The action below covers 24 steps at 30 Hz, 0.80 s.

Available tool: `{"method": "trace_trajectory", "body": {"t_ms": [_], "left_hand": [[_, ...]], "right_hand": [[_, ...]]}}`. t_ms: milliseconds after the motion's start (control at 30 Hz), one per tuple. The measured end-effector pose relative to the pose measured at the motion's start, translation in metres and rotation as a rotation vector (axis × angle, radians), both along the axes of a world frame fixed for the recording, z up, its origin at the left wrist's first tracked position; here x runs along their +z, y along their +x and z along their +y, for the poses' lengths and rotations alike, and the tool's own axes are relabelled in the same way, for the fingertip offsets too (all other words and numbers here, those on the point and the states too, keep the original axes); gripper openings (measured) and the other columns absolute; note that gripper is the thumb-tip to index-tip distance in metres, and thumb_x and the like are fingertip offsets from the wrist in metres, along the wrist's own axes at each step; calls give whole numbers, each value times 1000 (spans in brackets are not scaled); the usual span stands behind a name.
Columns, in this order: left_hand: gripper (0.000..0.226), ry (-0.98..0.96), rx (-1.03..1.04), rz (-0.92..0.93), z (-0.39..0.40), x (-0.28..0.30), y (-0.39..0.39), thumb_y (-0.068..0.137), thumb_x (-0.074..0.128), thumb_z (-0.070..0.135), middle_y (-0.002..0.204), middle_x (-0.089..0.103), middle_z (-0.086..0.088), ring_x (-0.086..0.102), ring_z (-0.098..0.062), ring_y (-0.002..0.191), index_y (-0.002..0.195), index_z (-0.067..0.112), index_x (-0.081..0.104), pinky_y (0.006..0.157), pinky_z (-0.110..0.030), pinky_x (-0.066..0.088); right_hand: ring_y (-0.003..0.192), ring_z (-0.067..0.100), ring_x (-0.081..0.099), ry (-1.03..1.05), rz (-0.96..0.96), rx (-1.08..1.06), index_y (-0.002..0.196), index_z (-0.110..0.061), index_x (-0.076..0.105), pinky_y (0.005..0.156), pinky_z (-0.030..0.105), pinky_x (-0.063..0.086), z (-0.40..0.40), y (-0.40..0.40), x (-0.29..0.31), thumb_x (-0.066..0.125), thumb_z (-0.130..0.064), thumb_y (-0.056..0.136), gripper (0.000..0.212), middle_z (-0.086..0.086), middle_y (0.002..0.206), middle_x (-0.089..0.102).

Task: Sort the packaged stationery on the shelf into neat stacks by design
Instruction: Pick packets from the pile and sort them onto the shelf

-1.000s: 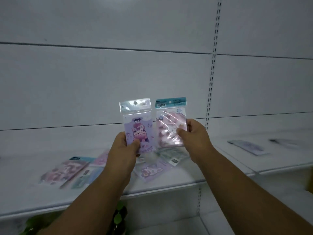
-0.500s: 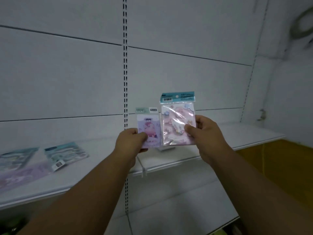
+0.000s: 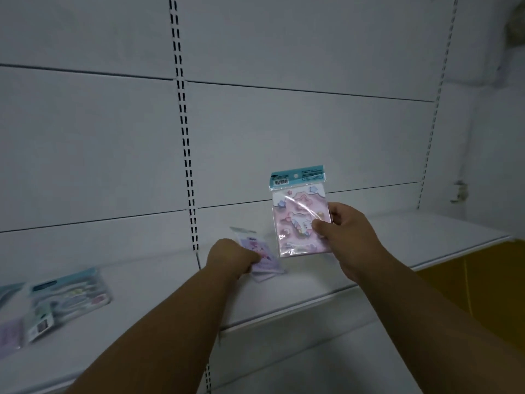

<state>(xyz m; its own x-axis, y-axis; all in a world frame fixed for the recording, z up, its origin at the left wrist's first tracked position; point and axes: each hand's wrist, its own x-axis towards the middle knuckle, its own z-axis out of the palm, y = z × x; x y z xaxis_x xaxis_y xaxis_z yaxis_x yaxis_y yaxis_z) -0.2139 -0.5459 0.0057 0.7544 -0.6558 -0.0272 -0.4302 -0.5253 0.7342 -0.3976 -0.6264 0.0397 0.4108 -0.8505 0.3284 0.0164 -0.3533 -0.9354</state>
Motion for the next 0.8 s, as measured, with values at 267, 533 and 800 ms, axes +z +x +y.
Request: {"method": "trace_trajectory", "body": {"t_ms": [267,533,800], "left_hand": [[50,198,-80,-208,-1,3,17,67,81,55,74,61,-4,61,-18,71,69,13,55,64,-24,48],[27,-584,-149,282,-38,37,2,98,53,28,81,73,-11,64,-17,64,89,9,69,69,-34,58],[12,-474,-298,351,-150,37,-62,92,64,12,75,71,-15,66,-16,53,87,1,66,56,-28,58]], "right_hand": [[84,20,74,32,25,52,100,-20,64,79,43,60,-7,32,-11,64,-9,89,15,4,98,74],[80,20,75,21,123,49,106,-12,65,74,39,62,-35,14,-4,65,-9,89,18,5,96,75],[80,16,58,-360,703,-322,116,-15,63,71,25,42,-129,-59,4,64,-28,87,33,6,106,69]]}}
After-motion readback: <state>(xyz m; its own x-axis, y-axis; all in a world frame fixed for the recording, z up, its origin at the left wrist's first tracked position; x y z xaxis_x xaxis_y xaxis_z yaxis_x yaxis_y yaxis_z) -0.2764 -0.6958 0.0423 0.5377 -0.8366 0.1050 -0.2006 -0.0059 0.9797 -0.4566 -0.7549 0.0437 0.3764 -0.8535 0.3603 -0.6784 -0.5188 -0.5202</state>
